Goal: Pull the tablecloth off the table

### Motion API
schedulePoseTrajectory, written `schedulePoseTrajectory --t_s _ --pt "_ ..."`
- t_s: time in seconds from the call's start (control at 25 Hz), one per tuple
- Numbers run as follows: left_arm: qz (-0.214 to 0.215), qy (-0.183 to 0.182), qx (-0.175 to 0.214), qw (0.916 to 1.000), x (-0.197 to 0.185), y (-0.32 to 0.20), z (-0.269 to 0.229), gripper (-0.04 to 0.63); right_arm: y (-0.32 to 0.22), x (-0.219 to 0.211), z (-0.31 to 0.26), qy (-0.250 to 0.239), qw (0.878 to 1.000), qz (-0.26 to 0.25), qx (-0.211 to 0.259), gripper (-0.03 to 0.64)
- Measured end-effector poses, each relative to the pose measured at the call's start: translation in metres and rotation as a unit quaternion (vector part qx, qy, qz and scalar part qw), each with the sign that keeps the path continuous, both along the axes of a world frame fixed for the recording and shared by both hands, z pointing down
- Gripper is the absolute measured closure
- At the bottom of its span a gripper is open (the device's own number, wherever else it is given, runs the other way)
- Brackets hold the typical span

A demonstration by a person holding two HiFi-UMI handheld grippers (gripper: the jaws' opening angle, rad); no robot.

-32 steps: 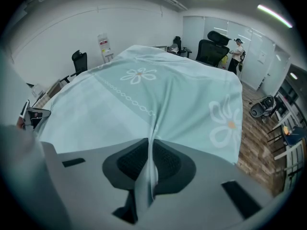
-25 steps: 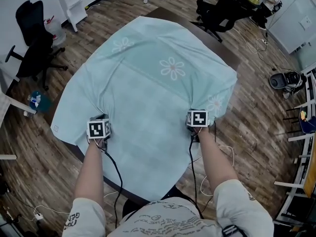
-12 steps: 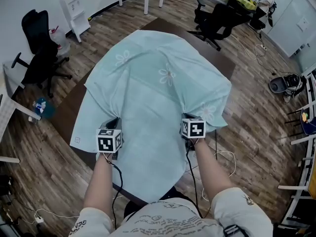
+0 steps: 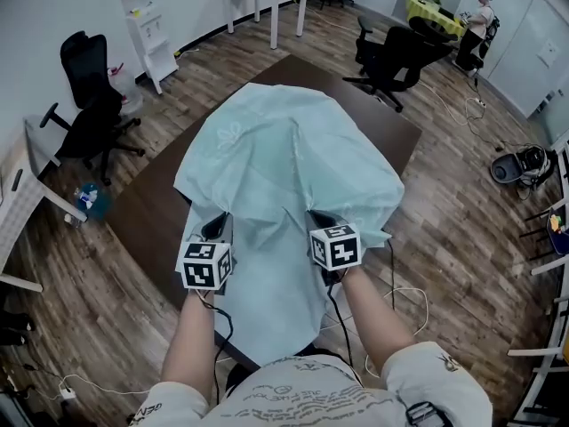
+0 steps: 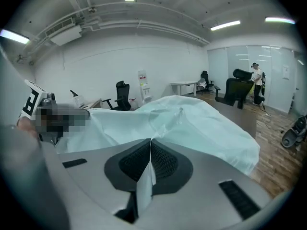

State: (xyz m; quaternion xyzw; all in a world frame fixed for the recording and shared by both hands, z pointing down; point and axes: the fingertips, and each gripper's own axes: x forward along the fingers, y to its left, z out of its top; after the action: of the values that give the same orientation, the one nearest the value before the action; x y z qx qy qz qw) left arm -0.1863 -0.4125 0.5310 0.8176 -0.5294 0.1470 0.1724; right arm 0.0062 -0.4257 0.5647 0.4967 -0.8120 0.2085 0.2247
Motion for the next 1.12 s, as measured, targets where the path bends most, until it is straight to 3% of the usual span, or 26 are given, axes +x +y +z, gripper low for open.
schedulePoseTrajectory --t_s 0.36,0.52,0.84,1.12 --pt "-0.017 0.006 0.089 0.9958 0.019 0.025 -0.088 0.583 0.025 -0.036 -0.097 -0.046 0.992 -0.08 0.087 0.603" --pt "-0.027 -0.023 0.129 0.991 0.024 0.035 -0.131 0.583 0.036 -0.046 -0.145 -0.076 0.983 -0.104 0.129 0.603" --pt "-0.08 -0.052 0.189 0.9773 0.026 0.064 -0.204 0.583 0.064 -0.061 -0.229 -0.136 0.959 -0.138 0.206 0.603" --pt "-0.132 -0.045 0.244 0.9596 0.015 0.098 -0.269 0.583 0.096 -0.079 -0.295 -0.181 0.932 -0.174 0.263 0.603"
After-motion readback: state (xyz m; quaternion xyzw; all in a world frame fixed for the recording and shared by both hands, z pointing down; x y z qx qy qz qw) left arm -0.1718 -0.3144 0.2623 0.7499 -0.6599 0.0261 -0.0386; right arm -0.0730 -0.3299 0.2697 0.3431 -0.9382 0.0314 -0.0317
